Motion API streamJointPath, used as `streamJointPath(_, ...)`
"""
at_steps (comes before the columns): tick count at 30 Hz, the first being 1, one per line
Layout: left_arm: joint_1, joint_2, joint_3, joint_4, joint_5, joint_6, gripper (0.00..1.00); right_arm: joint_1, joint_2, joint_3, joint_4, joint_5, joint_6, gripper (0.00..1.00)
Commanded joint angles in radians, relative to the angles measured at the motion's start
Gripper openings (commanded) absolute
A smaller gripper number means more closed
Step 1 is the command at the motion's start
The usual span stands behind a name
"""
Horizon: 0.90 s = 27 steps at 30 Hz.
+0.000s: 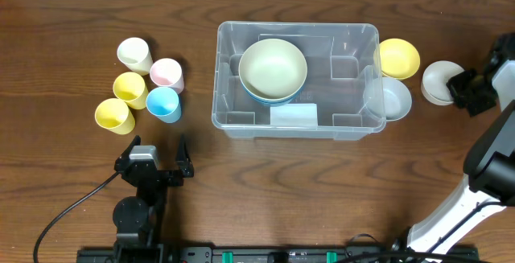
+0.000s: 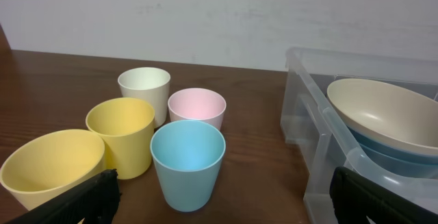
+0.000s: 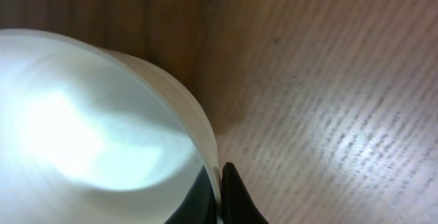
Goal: Pack container
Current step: 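Grip the white bowl with the right gripper and lift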
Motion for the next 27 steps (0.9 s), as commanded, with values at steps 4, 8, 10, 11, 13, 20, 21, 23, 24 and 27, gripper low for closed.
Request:
streamJointPath(4,0.005,-0.006,-0.015,-0.037,0.006,0.016,0.98,-0.083,-0.083,0.042,-0.088,0.018,-0.015,0.01)
streamJointPath(8,0.005,-0.006,-0.015,-0.037,0.006,0.016,0.98,-0.108,-0.218,0.089,-0.110,-0.100,-0.097,0.01)
streamJointPath(10,0.005,-0.006,-0.015,-0.037,0.006,0.016,0.98,-0.103,-0.298,0.111,-0.121,-0.155,-0.131,0.01)
streamJointPath(11,0.005,-0.006,-0.015,-0.037,0.006,0.016,0.98,-0.095,-0.340,0.120,-0.124,-0.183,-0.145,0.01)
streamJointPath(13,0.005,-0.006,-0.015,-0.037,0.006,0.016,0.98,-0.069,-0.434,0.130,-0.124,-0.244,-0.175,0.01)
streamJointPath(20,0.005,-0.006,-0.015,-0.037,0.006,0.016,0.98,0.133,-0.670,0.131,-0.109,-0.276,-0.230,0.01)
streamJointPath(21,0.005,-0.006,-0.015,-0.037,0.006,0.016,0.98,0.176,-0.686,0.131,-0.113,-0.262,-0.241,0.01)
streamJointPath(23,0.005,-0.006,-0.015,-0.037,0.006,0.016,0.98,0.259,-0.693,0.131,-0.122,-0.217,-0.251,0.01)
streamJointPath(24,0.005,-0.006,-0.015,-0.037,0.006,0.016,0.98,0.289,-0.690,0.130,-0.129,-0.199,-0.254,0.01)
streamJointPath(27,0.005,-0.006,-0.015,-0.037,0.006,0.016,0.98,0.389,-0.653,0.129,-0.164,-0.150,-0.270,0.01)
